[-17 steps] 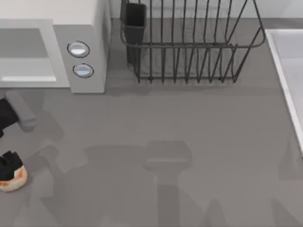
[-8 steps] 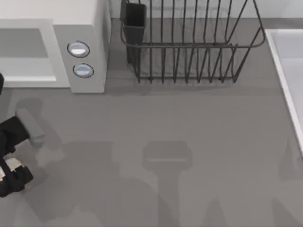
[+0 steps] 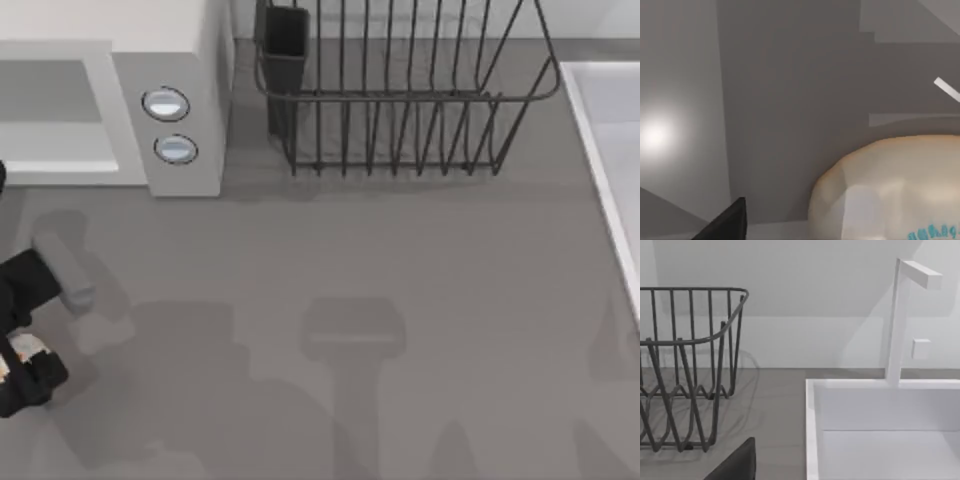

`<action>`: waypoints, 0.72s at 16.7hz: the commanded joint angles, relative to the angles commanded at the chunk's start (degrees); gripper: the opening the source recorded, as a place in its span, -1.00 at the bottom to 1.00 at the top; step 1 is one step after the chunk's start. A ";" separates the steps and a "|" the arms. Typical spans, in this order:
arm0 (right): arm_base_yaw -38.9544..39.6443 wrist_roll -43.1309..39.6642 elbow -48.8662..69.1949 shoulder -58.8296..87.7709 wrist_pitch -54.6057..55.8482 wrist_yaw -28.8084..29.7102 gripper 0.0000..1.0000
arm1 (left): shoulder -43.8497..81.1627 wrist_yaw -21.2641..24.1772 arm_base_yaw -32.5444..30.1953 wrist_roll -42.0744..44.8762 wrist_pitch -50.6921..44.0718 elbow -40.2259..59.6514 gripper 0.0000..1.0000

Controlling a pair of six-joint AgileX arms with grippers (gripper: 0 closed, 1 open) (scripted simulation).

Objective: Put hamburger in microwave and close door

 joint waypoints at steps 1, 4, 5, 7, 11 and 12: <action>0.00 0.00 0.00 0.00 0.00 0.00 1.00 | 0.00 0.00 0.00 0.00 0.00 0.00 0.70; 0.00 0.00 0.00 0.00 0.00 0.00 1.00 | 0.00 0.00 0.00 0.00 0.00 0.00 0.25; 0.00 0.00 0.00 0.00 0.00 0.00 1.00 | 0.00 0.00 0.00 0.00 0.00 0.00 0.10; 0.00 0.00 0.00 0.00 0.00 0.00 1.00 | 0.00 0.00 0.00 0.00 0.00 0.00 -0.21; 0.00 0.00 0.00 0.00 0.00 0.00 1.00 | 0.00 0.00 0.00 0.00 0.00 0.00 -0.81; 0.00 0.00 0.00 0.00 0.00 0.00 1.00 | 0.00 0.00 0.00 0.00 0.00 0.00 -0.96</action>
